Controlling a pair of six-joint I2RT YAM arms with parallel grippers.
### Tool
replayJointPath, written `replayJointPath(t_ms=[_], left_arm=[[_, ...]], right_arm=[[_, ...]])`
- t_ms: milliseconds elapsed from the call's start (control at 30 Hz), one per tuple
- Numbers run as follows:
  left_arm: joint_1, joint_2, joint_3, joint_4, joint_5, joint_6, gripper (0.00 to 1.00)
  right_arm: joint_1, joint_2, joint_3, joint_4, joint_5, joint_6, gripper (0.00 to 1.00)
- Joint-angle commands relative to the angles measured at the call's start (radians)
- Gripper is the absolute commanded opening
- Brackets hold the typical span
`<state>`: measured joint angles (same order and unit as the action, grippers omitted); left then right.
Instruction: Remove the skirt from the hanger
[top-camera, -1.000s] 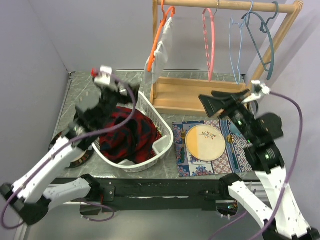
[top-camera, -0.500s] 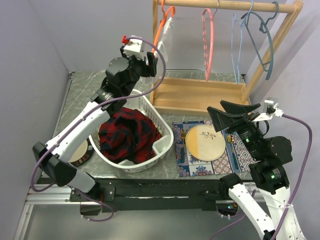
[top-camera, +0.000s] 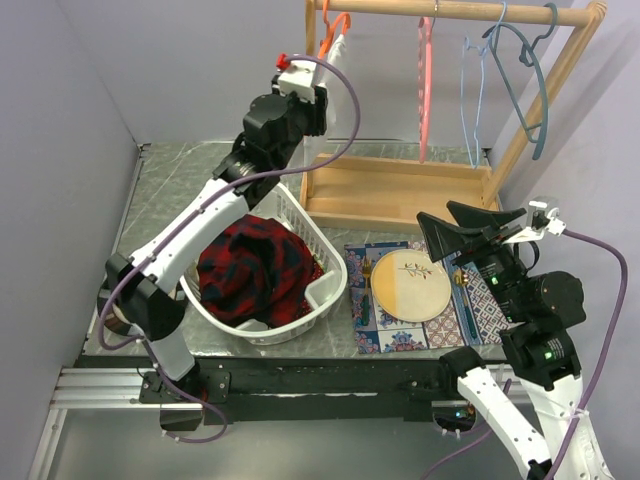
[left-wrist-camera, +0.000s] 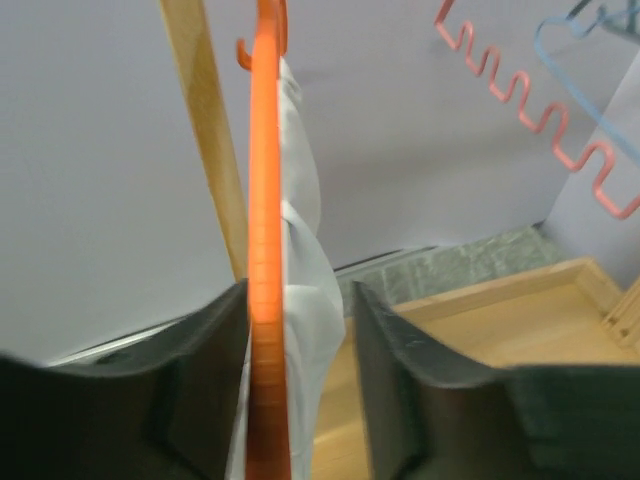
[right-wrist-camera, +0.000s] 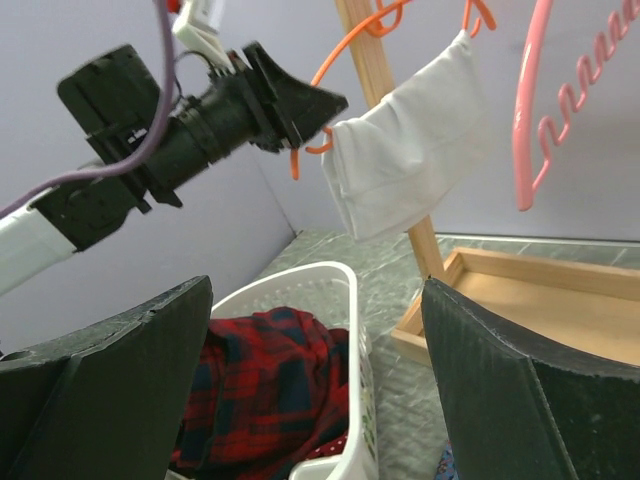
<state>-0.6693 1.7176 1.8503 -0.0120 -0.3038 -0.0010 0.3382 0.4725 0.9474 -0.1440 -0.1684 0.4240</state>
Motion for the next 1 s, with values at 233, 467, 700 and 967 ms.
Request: replayJointPath(t_ms=[233, 467, 700, 967], left_arm=[[-0.058, 0.011, 0.082, 0.033, -0.054, 0.101, 0.01], [-0.091, 0.011, 0.113, 0.067, -0.044, 0.111, 0.01], [-0.133, 0.005, 0.119, 0.127, -0.08, 0.153, 0.01], [-0.145, 0.046, 0.165, 0.188, -0.08, 0.186, 0.01]], right_arm=[[0.009, -0.011, 0.045, 0.001, 0.027, -0.028, 0.93], [0.009, -0.021, 0.039, 0.006, 0.024, -0.027, 0.93], [0.009, -0.023, 0.045, -0.005, 0.026, -0.03, 0.93], [0.009, -0.04, 0.044, -0.022, 0.033, -0.045, 0.93]])
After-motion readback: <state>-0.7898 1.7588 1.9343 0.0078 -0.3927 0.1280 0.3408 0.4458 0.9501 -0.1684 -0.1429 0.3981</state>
